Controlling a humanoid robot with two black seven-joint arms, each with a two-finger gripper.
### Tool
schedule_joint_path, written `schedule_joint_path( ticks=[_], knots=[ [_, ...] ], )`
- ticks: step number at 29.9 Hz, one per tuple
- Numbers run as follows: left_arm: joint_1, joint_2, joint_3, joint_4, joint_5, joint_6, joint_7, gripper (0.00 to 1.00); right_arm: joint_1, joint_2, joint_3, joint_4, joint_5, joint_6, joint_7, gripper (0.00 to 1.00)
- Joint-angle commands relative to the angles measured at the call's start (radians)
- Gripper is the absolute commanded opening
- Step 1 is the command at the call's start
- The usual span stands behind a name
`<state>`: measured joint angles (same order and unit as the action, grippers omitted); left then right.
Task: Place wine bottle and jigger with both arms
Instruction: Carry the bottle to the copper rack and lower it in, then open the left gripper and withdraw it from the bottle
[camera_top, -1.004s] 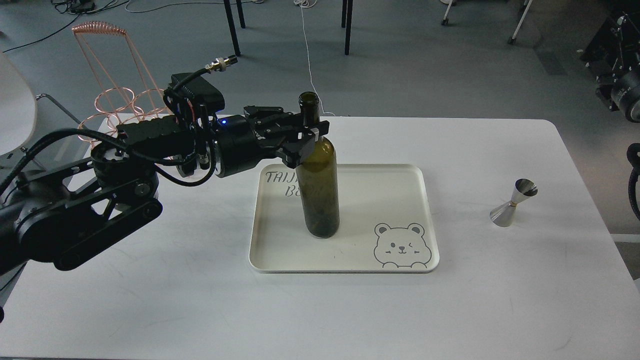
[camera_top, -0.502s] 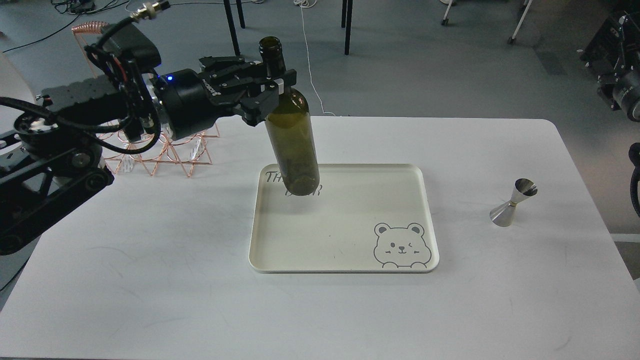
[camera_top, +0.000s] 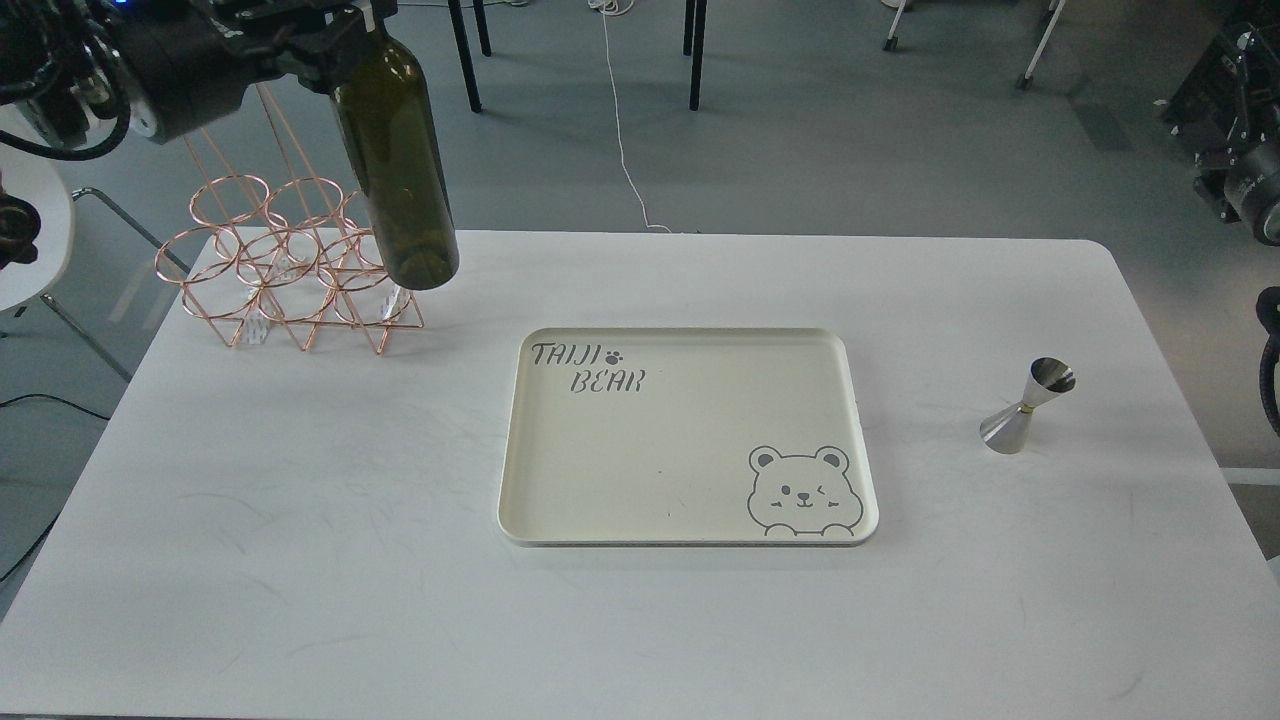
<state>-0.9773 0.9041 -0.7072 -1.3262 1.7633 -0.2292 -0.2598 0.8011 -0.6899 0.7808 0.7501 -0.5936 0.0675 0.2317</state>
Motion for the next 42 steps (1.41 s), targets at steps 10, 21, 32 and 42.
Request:
schedule_joint_path(
  ticks=[10, 21, 32, 42],
  knots=[
    [-0.02, -0.011, 0.054, 0.166, 0.038, 0.008, -0.002, 0.16, -0.002, 0.003, -0.005, 0.0, 0.0, 0.002, 0.0, 0.97],
    [-0.017, -0.028, 0.074, 0.179, 0.039, 0.01, 0.004, 0.16, -0.003, -0.002, -0.009, 0.0, 0.0, 0.057, -0.002, 0.97],
    [-0.009, -0.056, 0.155, 0.202, 0.027, 0.051, 0.005, 0.19, -0.002, -0.005, -0.009, 0.0, 0.0, 0.057, 0.0, 0.97],
    [0.0, -0.103, 0.262, 0.281, -0.01, 0.143, 0.01, 0.32, -0.002, 0.0, -0.008, -0.001, 0.0, 0.057, 0.0, 0.97]
  ],
)
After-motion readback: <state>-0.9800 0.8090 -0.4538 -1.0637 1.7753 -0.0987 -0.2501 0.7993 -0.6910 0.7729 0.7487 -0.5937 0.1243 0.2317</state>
